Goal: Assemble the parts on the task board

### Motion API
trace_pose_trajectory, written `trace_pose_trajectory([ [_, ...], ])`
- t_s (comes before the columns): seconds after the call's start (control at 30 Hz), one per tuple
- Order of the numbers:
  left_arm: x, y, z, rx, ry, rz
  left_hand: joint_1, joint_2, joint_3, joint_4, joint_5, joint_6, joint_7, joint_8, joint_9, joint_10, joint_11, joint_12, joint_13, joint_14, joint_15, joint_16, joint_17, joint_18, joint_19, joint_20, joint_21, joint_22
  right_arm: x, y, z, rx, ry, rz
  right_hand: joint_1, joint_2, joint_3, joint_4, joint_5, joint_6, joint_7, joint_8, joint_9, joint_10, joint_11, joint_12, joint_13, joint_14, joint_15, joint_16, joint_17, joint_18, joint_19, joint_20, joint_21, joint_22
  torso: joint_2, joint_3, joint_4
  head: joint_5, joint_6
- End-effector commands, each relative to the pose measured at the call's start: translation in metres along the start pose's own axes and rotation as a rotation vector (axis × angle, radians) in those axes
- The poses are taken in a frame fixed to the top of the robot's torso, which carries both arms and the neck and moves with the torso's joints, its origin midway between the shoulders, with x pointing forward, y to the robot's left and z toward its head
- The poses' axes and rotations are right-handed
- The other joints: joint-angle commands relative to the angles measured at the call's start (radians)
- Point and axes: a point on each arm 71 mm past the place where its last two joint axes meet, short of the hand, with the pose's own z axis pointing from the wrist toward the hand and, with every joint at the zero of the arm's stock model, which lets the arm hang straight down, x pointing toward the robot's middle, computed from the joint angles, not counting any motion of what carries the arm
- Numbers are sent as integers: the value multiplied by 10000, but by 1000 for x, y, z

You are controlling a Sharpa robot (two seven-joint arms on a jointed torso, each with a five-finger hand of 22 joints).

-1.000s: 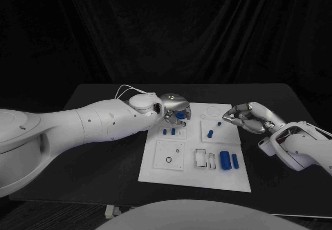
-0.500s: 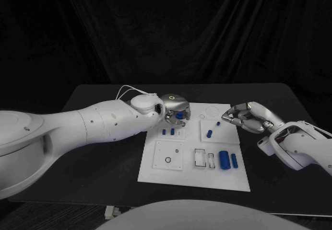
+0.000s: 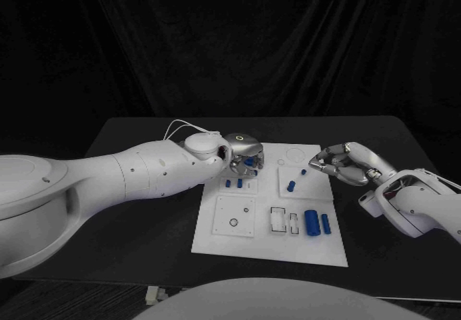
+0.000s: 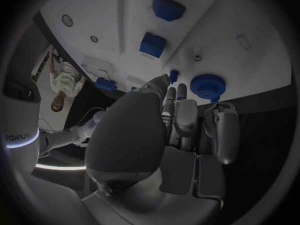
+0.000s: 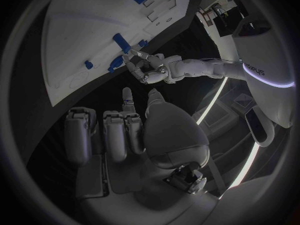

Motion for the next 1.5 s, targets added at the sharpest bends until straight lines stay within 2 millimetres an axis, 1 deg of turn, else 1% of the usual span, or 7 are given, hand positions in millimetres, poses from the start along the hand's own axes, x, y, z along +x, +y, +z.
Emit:
trace_pose_trajectory([
  [0.03, 4, -1, 2, -92, 358, -71, -178, -23, 22, 13, 16, -9, -54, -55, -17, 15, 60, 16, 22, -60, 57, -82, -50, -88, 315, 24, -42, 2040, 1, -2, 0, 188, 74, 40, -13, 81, -67, -15, -46, 71, 8, -5, -12, 1059, -6, 26, 2634, 1038, -27, 26, 2635, -33, 691, -7, -47, 2358, 0, 0, 6, 3, 1],
  [0.43, 9, 1, 3, -227, 440, -108, -193, 23, 114, -60, 54, -56, -11, -63, -42, -75, 72, -20, 57, -141, 72, -248, -324, -67, 279, 51, -138, 2012, 1, -3, 0, 275, 95, 83, -11, 82, -69, -19, -41, 69, 8, -9, -14, 1059, -6, 26, 2634, 1038, -27, 26, 2635, -31, 687, -8, -53, 2355, 5, 0, 16, -22, 1],
  [0.83, 10, -1, 4, -16, 184, -93, 1, 176, 451, -378, 457, 110, 99, 16, -28, 69, 12, 61, 167, -128, 33, -294, -452, -64, 281, 35, -148, 2013, 1, -5, 0, 413, 106, 236, -6, 84, -70, -25, -31, 64, 9, -17, -17, 1059, -6, 26, 2634, 1038, -28, 26, 2635, -29, 683, -9, -61, 2352, 2, 1, 7, -34, 1],
  [1.03, 10, -1, 4, 92, 110, -86, -16, 284, 584, -509, 525, 378, 156, 136, 24, 227, -48, 125, 225, -127, -19, -366, -598, -52, 265, -7, -203, 1999, 1, -5, 1, 444, 139, 252, 7, 96, -63, -30, -12, 61, 9, -23, -20, 1059, -6, 26, 2634, 1038, -28, 26, 2635, -26, 678, -10, -71, 2348, 7, 2, 11, -43, 1],
  [1.13, 10, -2, 4, 196, 36, -78, -21, 342, 644, -621, 586, 611, 188, 241, 73, 450, -122, 218, 276, -47, -63, -310, -536, -55, 276, -43, -187, 2005, 1, -6, 1, 464, 154, 258, 11, 99, -62, -32, -8, 61, 9, -25, -20, 1059, -6, 26, 2634, 1038, -28, 26, 2635, -26, 677, -10, -73, 2347, 6, 4, 12, -47, 1],
  [1.17, 10, -2, 4, 245, -5, -72, -3, 382, 674, -704, 626, 794, 225, 328, 114, 600, -189, 281, 311, 21, -113, -242, -448, -53, 280, -80, -187, 2005, 1, -6, 1, 471, 159, 260, 11, 99, -62, -32, -8, 61, 9, -25, -20, 1059, -6, 26, 2634, 1038, -28, 26, 2635, -26, 677, -10, -73, 2347, 6, 4, 13, -47, 1],
  [1.5, 7, -5, 1, 656, -627, 20, -24, 431, 746, -980, 809, 1166, 307, 461, 187, 1024, -296, 415, 395, 219, -209, -62, -223, -64, 309, -190, -158, 2016, 2, -6, 1, 528, 218, 279, 40, 116, -49, -41, 20, 58, 9, -34, -25, 1059, -6, 26, 2634, 1038, -28, 26, 2635, -13, 654, -11, -118, 2330, 6, 2, 10, -26, 1],
])
